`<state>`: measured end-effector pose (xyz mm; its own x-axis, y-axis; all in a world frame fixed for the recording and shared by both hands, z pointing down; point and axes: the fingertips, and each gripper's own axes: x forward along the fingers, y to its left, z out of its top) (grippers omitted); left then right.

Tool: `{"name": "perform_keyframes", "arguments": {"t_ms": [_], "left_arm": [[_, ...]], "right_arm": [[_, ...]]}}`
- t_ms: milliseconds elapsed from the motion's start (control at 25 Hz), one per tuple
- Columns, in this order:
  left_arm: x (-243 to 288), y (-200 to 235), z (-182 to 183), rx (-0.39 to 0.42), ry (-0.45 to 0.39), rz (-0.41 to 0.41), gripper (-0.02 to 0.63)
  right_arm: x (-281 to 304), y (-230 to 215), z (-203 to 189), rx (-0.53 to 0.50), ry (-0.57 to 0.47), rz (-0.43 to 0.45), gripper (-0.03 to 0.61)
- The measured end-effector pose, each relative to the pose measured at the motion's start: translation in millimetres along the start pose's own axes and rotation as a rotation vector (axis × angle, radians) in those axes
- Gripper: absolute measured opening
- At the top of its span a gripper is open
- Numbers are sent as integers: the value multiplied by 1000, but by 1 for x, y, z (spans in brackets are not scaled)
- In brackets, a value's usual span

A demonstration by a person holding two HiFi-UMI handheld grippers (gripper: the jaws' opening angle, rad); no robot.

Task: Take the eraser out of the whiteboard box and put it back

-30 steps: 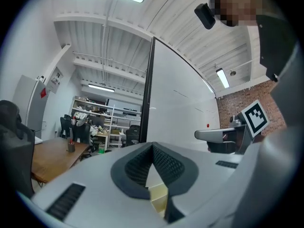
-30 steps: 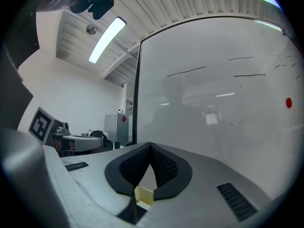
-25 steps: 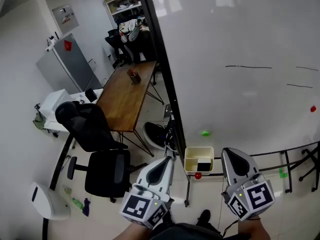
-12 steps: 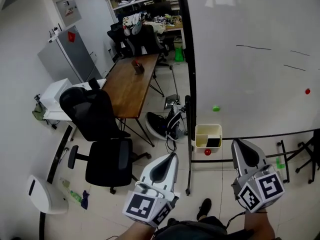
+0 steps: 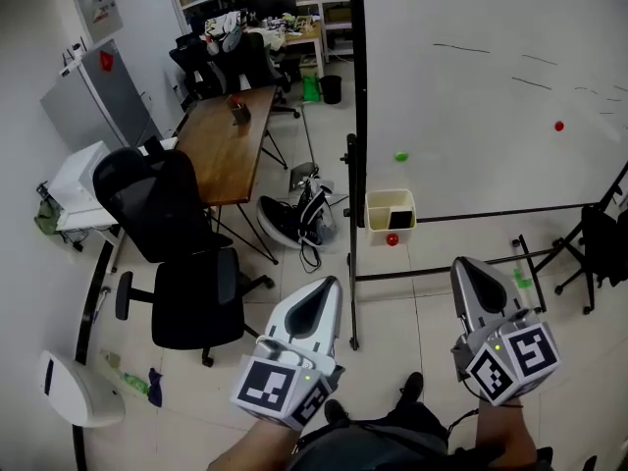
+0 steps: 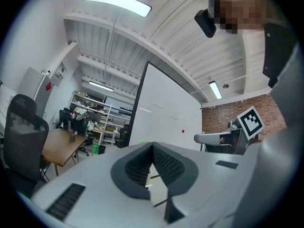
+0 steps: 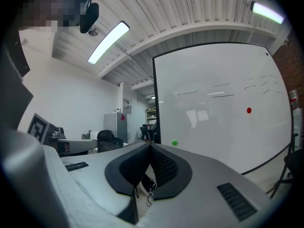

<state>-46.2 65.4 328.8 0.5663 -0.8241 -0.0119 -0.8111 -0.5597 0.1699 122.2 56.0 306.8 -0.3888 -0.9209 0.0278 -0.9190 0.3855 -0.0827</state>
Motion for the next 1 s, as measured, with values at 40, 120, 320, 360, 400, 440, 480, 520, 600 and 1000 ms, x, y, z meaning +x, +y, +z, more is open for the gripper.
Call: {"name": "perform_keyframes", "arguments": {"t_ms": [40,120,320,360,400,440,480,520,600,1000], "left_arm": [[-5,-6,0,6,1,-8,28],[-12,-12,-1,30,-7,-11,26],[0,-71,-4,44,-15,6,27],[6,-89,-4,39,-16,6,26],[11,-105,-4,41,-18,8,28],[15,-118,-4,46,-20,11,28],[19,-128,-6,46,-22,16,28],[21,-136,-8,42,-23,25,28],[24,-148,-14,35,-24,51,28],[13,-155,-7,45,-22,79,28]], "right_arm": [[-8,2,3,-3,-8,-5,28],[-18,8,2,-3,-16,-1,28],[-52,-21,1,-4,-9,57,28],[-62,-33,5,-7,-5,69,28],[-71,-44,9,-15,-6,81,28],[-79,-52,13,-24,-11,94,26],[-85,-60,16,-31,-16,105,26],[-91,-66,17,-34,-19,116,26],[-101,-77,14,-33,-11,142,26],[-118,-83,9,8,-12,151,25]]}}
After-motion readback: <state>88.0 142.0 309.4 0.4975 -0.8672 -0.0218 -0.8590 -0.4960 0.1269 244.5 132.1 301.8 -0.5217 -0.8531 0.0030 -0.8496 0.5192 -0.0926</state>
